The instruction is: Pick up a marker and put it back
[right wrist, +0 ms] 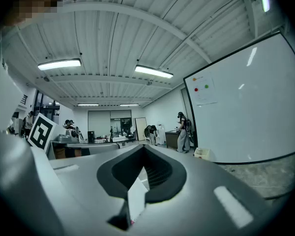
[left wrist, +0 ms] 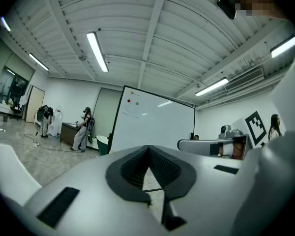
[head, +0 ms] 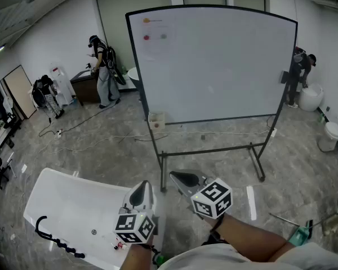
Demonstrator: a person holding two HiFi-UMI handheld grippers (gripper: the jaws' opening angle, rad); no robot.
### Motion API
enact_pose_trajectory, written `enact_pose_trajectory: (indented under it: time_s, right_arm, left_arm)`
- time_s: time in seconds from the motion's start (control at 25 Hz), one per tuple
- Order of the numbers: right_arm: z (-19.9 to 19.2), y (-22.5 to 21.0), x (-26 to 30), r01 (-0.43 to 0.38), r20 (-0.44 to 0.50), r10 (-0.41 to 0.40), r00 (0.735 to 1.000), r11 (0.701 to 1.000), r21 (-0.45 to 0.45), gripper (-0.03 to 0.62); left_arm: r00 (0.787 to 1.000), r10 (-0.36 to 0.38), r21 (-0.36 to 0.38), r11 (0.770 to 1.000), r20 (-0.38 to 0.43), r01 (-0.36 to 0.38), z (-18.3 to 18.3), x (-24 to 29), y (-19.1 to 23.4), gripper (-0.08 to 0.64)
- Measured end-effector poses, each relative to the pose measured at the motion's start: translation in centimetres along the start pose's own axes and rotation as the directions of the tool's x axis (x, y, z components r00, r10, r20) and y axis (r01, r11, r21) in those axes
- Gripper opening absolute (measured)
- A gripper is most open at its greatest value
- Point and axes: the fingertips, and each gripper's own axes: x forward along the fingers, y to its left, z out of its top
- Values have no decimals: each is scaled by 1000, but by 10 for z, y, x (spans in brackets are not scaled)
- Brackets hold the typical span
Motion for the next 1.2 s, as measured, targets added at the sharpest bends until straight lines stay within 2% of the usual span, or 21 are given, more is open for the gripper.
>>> enact_pose_trajectory:
  time_s: [0.28,0.44,0.6,0.88,1.04,1.2]
  right_arm:
    - [1,-10,-2,-3,8,3,1000,1000,21,-3]
    - [-3,-14,2,-28,29,26,999,998,54,-2]
    - [-9,-34,14,-66,3,66,998,995,72,-2]
    - [-25,-119,51,-96,-30,99,995,990,101,-2]
    - [-44,-185,76,-119,-65,129,990,984,133,-2]
    - [-37,-242,101,-166,-110,178,978,980,111,-2]
  left_arm:
    - [1000,-2,-17,1000,-9,1,-4,7,0,2]
    - [1000,-1,-27,1000,-21,1,-14,13,7,2]
    - [999,-9,-37,999,-41,8,-22,39,12,2]
    - [996,-1,-49,999,-88,-4,-40,123,26,2]
    - [995,35,-46,998,-97,-39,-50,177,41,2]
    - [992,94,-44,994,-86,-98,-43,229,55,2]
